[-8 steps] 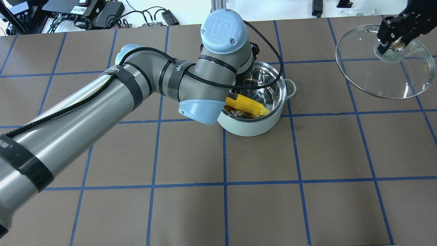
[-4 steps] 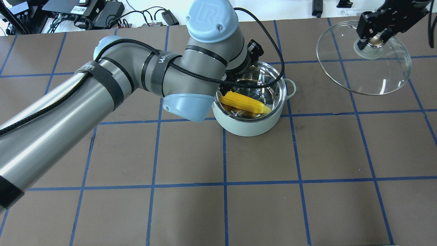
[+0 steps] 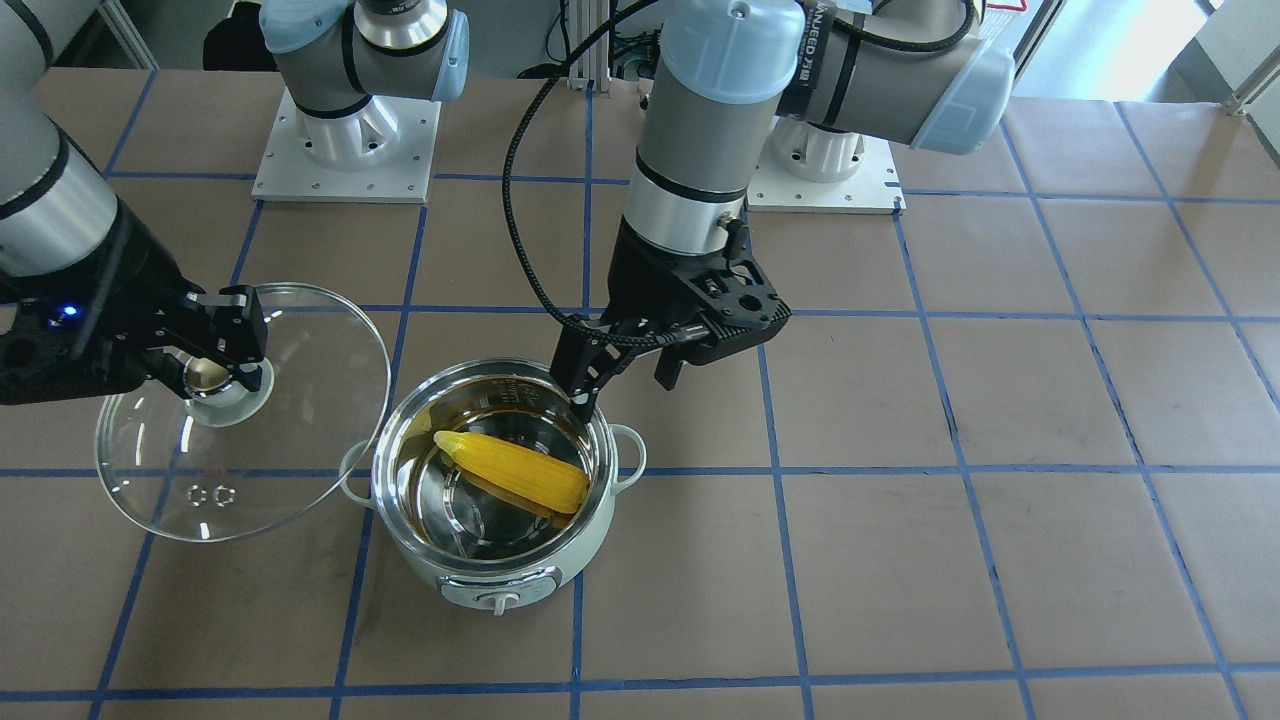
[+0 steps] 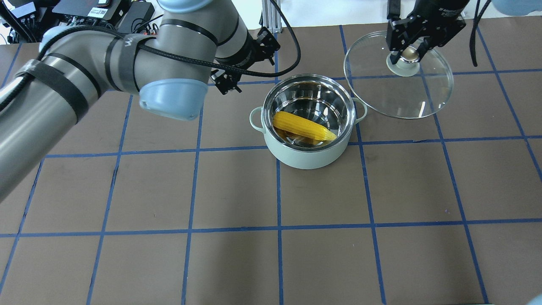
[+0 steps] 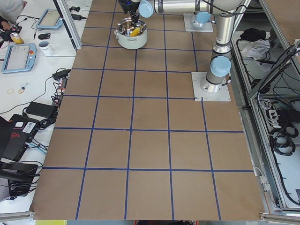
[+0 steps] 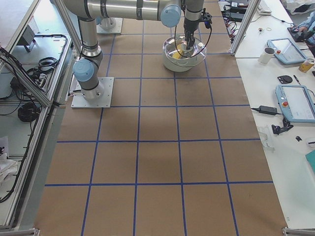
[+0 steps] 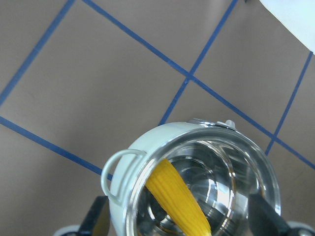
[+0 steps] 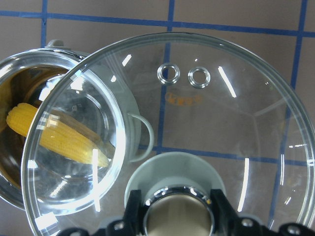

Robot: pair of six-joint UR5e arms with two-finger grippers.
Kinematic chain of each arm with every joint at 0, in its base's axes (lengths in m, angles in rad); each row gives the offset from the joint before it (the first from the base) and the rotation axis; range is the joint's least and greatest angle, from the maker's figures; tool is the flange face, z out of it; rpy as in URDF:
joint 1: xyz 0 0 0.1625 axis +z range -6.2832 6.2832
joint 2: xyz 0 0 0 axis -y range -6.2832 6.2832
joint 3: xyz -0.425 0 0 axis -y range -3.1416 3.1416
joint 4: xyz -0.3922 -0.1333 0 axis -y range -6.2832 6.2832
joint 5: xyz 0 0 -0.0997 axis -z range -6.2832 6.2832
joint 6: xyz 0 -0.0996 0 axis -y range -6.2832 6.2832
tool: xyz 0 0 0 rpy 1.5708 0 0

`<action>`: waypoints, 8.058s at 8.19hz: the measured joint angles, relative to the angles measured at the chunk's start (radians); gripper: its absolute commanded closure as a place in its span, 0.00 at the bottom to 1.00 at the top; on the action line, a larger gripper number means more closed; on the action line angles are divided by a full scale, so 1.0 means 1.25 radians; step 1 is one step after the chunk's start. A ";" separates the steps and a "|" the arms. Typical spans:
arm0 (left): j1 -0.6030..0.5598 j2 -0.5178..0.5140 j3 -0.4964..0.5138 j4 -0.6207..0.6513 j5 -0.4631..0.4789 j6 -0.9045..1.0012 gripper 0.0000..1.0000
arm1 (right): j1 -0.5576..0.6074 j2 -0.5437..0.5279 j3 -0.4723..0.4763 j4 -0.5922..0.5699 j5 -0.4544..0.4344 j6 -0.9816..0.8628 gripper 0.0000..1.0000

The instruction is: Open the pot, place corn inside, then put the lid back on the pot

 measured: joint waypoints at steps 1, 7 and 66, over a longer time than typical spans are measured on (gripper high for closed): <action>0.038 0.020 0.001 -0.033 0.007 0.071 0.00 | 0.038 0.019 0.000 -0.029 0.002 0.046 0.82; 0.263 0.150 -0.003 -0.232 0.044 0.553 0.00 | 0.212 0.120 0.007 -0.149 0.001 0.274 0.83; 0.263 0.189 -0.019 -0.296 0.080 0.680 0.00 | 0.041 -0.167 0.065 0.016 -0.056 0.015 0.00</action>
